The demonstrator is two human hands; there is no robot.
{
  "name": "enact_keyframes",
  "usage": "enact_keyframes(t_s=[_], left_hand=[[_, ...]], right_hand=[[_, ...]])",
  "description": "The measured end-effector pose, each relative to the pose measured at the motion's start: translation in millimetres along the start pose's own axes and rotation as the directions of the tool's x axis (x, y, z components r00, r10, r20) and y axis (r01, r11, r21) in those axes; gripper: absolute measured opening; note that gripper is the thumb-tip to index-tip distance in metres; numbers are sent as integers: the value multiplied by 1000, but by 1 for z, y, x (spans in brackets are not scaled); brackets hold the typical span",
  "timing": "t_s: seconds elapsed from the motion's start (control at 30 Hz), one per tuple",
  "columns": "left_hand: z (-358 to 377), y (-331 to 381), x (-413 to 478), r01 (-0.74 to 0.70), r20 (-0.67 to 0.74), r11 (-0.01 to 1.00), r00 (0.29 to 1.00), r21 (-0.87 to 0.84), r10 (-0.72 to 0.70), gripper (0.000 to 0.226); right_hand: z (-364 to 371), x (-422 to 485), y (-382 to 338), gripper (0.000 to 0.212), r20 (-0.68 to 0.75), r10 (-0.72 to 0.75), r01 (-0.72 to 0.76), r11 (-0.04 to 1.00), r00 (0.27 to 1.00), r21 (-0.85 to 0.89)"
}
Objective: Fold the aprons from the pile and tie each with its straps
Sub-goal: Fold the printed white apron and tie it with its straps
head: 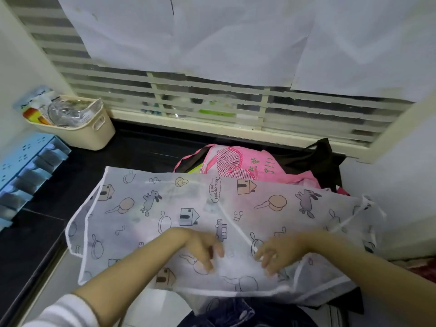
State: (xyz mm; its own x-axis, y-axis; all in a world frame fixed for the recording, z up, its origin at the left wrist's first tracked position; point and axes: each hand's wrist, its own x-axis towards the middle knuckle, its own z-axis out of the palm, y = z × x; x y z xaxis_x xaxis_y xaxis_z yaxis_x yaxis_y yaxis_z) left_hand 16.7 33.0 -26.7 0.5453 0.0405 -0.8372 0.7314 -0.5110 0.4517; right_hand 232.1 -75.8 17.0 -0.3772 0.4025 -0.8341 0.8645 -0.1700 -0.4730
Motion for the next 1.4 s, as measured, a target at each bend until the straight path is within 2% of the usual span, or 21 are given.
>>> enact_keyframes(t_s=[0.07, 0.1, 0.17, 0.2, 0.23, 0.27, 0.33, 0.43, 0.53, 0.63, 0.73, 0.83, 0.87, 0.9, 0.97, 1.0, 1.13, 1.17, 1.23, 1.3, 1.4], left_hand=[[-20, -3, -2, -87, -262, 994, 963, -66, 67, 47], [-31, -3, -2, -106, -424, 991, 904, -79, 62, 44], [-53, -4, 0, -92, -650, 990, 760, -110, -1, 46], [-63, -4, 1, -80, -707, 989, 706, -125, -32, 48], [-72, -3, 2, -69, -741, 990, 669, -122, -45, 51], [-79, -4, 4, -55, -758, 992, 650, -113, -50, 53], [-92, -5, 11, -33, -770, 994, 635, -103, -59, 58], [-102, -5, 24, 4, -731, 991, 675, -131, -99, 66], [-103, -5, 32, 58, -674, 988, 725, -142, -140, 70], [-103, -10, 36, 161, -690, 983, 703, -84, -174, 72], [-105, -16, 41, 148, -652, 973, 723, -178, -229, 71], [-109, -21, 43, 151, -661, 970, 711, -189, -240, 43], [-112, -22, 43, 169, -681, 970, 691, -174, -242, 30], [-116, -23, 41, 170, -696, 965, 669, -199, -261, 22], [-127, -20, 35, 118, -715, 949, 632, -291, -298, 18], [-135, -16, 30, 82, -756, 946, 583, -313, -300, 17], [-170, 3, 13, -90, -945, 958, 209, -273, -250, 21], [-178, 8, 9, -135, -964, 962, 148, -239, -219, 20], [-187, 13, 6, -221, -983, 959, 81, -179, -165, 17], [-190, 15, 6, -274, -985, 947, 76, -168, -153, 18], [-182, 16, 16, -232, -977, 962, 188, -144, -101, 45]], right_hand=[[-18, -7, -2, 48, -190, -23, 63, 976, 982, 209], [-27, -9, -2, 44, -355, -4, 115, 949, 935, 292], [-47, -8, 4, 42, -665, 100, 156, 936, 740, 314], [-56, -8, 7, 45, -757, 138, 113, 956, 639, 270], [-64, -7, 12, 50, -802, 160, 31, 976, 575, 217], [-71, -6, 18, 55, -809, 185, -73, 982, 558, 174], [-80, -3, 31, 63, -758, 250, -249, 961, 602, 119], [-81, 6, 49, 66, -672, 346, -384, 918, 655, 98], [-76, 10, 57, 67, -650, 399, -431, 894, 646, 121], [-76, 9, 61, 60, -671, 396, -480, 875, 626, 68], [-79, 8, 67, 58, -658, 401, -465, 881, 638, 86], [-86, 4, 70, 34, -656, 392, -411, 902, 645, 134], [-90, 2, 70, 19, -687, 373, -385, 911, 624, 145], [-96, -2, 69, 15, -722, 367, -360, 917, 587, 174], [-111, -11, 68, 17, -807, 352, -301, 926, 475, 227], [-120, -14, 67, 13, -853, 330, -270, 934, 404, 233], [-152, -25, 56, 11, -975, 212, -134, 970, 63, 202], [-160, -27, 55, 12, -983, 181, -137, 974, -4, 180], [-170, -30, 55, 15, -986, 141, -149, 977, -87, 152], [-173, -32, 57, 21, -989, 128, -149, 979, -75, 138], [-162, -26, 58, 57, -984, 137, -147, 982, 111, 120]])
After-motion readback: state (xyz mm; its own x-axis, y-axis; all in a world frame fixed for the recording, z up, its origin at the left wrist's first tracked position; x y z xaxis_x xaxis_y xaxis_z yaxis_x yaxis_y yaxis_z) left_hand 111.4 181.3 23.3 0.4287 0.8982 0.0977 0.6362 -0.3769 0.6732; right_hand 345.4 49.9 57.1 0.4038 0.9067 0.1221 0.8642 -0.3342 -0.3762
